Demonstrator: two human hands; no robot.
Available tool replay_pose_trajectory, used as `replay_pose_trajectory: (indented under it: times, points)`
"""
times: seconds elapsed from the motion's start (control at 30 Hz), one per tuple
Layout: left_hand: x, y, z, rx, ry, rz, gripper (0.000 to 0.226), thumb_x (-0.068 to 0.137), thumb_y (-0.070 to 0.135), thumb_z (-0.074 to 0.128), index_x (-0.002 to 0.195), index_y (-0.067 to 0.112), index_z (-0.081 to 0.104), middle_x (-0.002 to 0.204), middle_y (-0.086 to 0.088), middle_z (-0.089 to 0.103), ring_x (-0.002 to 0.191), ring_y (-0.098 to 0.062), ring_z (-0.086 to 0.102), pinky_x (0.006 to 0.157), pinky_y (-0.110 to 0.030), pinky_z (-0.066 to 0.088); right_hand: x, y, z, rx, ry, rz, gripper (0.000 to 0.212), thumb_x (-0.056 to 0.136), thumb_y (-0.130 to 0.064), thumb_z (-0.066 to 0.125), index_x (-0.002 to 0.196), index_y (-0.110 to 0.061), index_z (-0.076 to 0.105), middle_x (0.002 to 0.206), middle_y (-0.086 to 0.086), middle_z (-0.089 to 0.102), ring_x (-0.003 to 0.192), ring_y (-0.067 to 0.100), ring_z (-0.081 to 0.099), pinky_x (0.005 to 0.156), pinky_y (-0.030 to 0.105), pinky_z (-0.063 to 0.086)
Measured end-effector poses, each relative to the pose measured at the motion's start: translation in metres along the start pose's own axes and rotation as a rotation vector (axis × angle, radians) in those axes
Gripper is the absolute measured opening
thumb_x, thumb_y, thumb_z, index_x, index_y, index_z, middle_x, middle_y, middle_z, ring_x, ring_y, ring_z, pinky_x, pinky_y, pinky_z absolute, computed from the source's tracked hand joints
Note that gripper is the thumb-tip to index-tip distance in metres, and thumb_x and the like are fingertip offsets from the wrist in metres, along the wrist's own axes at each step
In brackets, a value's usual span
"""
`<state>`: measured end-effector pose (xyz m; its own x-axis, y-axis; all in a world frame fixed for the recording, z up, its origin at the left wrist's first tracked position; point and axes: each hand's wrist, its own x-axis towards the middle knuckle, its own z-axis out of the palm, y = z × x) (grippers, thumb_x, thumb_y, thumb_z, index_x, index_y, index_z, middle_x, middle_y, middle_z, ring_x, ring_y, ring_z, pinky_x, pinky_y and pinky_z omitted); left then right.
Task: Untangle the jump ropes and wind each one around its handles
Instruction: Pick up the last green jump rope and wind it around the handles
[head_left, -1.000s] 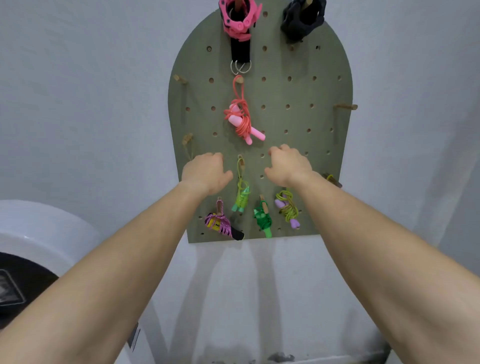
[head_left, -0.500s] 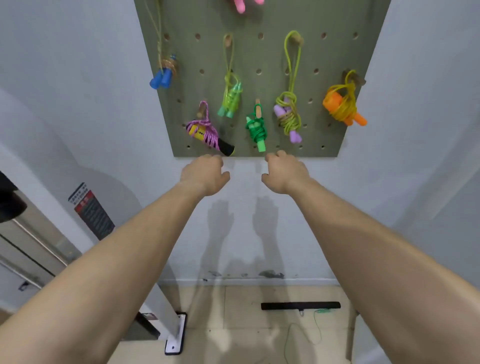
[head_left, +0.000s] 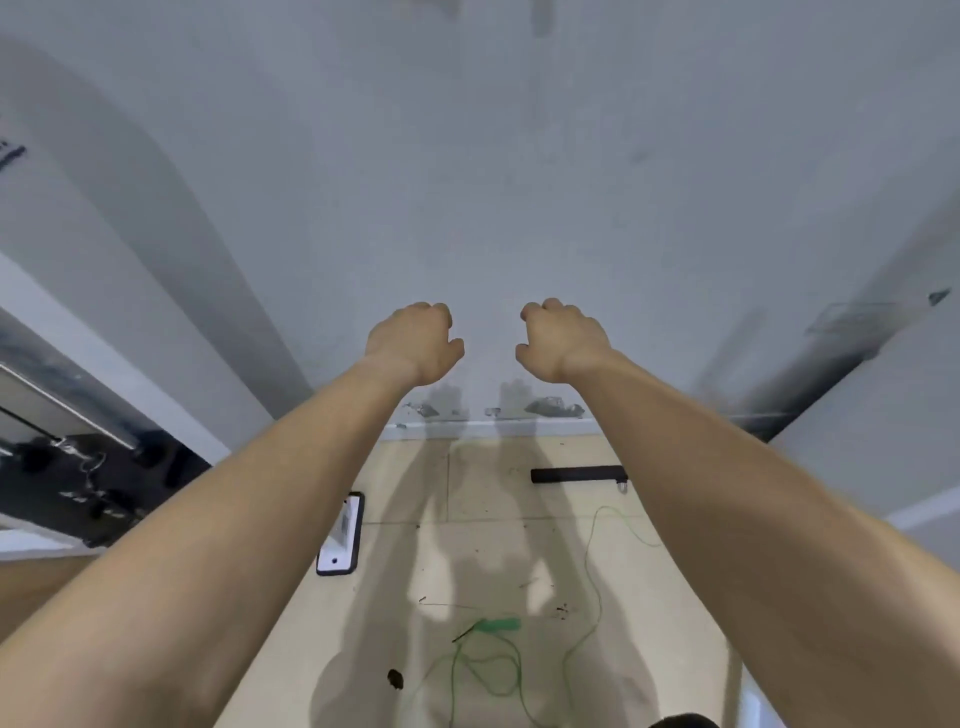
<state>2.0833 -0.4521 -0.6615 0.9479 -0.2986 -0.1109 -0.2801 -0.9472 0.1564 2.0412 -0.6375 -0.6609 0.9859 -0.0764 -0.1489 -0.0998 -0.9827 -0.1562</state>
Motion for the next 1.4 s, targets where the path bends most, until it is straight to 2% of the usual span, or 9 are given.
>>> replay_pose_trajectory:
  times: [0.2, 0.33, 0.53, 0.63, 0.8, 0.9, 1.1, 1.23, 1.4]
  points:
    - [-0.013, -0.031, 0.15, 0.003, -0.059, -0.013, 0.041, 0.097, 0.038, 0.048, 0.133, 0.017, 0.053, 0.13, -0.005, 0.055, 0.118, -0.028, 0.054, 0.086, -0.037, 0.046, -0.014, 0.008, 0.15, -0.046, -0.082, -0.009, 0.045, 0.096, -0.025, 0.049, 0.139, -0.012, 0.045, 0.135, 0.01, 0.048, 0.12, 0.033, 0.048, 0.092, 0.043, 0.04]
    - [-0.042, -0.04, 0.217, -0.007, -0.062, -0.002, 0.041, 0.097, 0.038, 0.049, 0.133, 0.017, 0.053, 0.129, -0.007, 0.056, 0.117, -0.029, 0.054, 0.085, -0.037, 0.046, -0.043, 0.006, 0.21, -0.121, -0.102, -0.019, 0.046, 0.096, -0.027, 0.049, 0.14, -0.014, 0.044, 0.135, 0.011, 0.048, 0.121, 0.034, 0.048, 0.095, 0.046, 0.041]
    - [-0.129, -0.031, 0.241, -0.058, -0.005, 0.036, 0.035, 0.094, 0.038, 0.053, 0.121, 0.016, 0.06, 0.118, -0.006, 0.063, 0.109, -0.03, 0.058, 0.09, -0.042, 0.052, -0.133, -0.004, 0.232, -0.08, -0.028, -0.038, 0.043, 0.093, -0.028, 0.051, 0.134, -0.014, 0.049, 0.132, 0.012, 0.051, 0.125, 0.036, 0.047, 0.101, 0.047, 0.041]
    - [-0.166, -0.023, 0.25, -0.057, -0.002, 0.074, 0.035, 0.094, 0.04, 0.054, 0.12, 0.017, 0.06, 0.116, -0.005, 0.063, 0.108, -0.029, 0.058, 0.091, -0.043, 0.052, -0.171, -0.009, 0.242, -0.07, -0.018, -0.066, 0.049, 0.093, -0.029, 0.052, 0.14, -0.014, 0.046, 0.139, 0.013, 0.049, 0.127, 0.036, 0.046, 0.102, 0.047, 0.043]
    - [-0.203, -0.025, 0.293, -0.077, -0.05, 0.064, 0.036, 0.093, 0.041, 0.054, 0.12, 0.018, 0.062, 0.119, -0.006, 0.065, 0.111, -0.03, 0.059, 0.091, -0.041, 0.052, -0.203, -0.004, 0.289, -0.066, -0.085, -0.036, 0.052, 0.095, -0.034, 0.052, 0.142, -0.014, 0.045, 0.142, 0.012, 0.048, 0.129, 0.036, 0.046, 0.101, 0.047, 0.044]
    - [-0.212, -0.034, 0.337, -0.101, -0.124, 0.036, 0.041, 0.094, 0.042, 0.055, 0.128, 0.019, 0.059, 0.127, -0.007, 0.062, 0.117, -0.03, 0.058, 0.094, -0.04, 0.05, -0.206, 0.002, 0.333, -0.054, -0.154, -0.025, 0.052, 0.095, -0.034, 0.052, 0.143, -0.015, 0.045, 0.142, 0.012, 0.047, 0.129, 0.035, 0.047, 0.098, 0.045, 0.044]
    - [-0.21, -0.062, 0.443, -0.134, -0.309, -0.06, 0.038, 0.096, 0.038, 0.052, 0.13, 0.022, 0.056, 0.127, -0.001, 0.059, 0.114, -0.024, 0.056, 0.094, -0.039, 0.05, -0.189, 0.024, 0.442, 0.001, -0.324, 0.016, 0.046, 0.097, -0.03, 0.049, 0.14, -0.014, 0.046, 0.138, 0.009, 0.048, 0.123, 0.032, 0.049, 0.093, 0.041, 0.043]
    - [-0.194, -0.079, 0.509, -0.172, -0.393, -0.085, 0.038, 0.097, 0.036, 0.051, 0.131, 0.02, 0.055, 0.127, 0.0, 0.058, 0.112, -0.023, 0.056, 0.092, -0.036, 0.049, -0.162, 0.038, 0.507, 0.053, -0.417, 0.059, 0.045, 0.098, -0.029, 0.05, 0.139, -0.012, 0.046, 0.137, 0.009, 0.049, 0.119, 0.031, 0.052, 0.095, 0.042, 0.046]
    - [-0.163, -0.092, 0.583, -0.22, -0.45, -0.105, 0.04, 0.096, 0.033, 0.055, 0.131, 0.014, 0.054, 0.125, -0.004, 0.061, 0.112, -0.024, 0.058, 0.095, -0.039, 0.05, -0.123, 0.055, 0.578, 0.099, -0.501, 0.099, 0.045, 0.097, -0.021, 0.048, 0.141, -0.014, 0.046, 0.142, 0.01, 0.044, 0.12, 0.033, 0.053, 0.097, 0.046, 0.049]
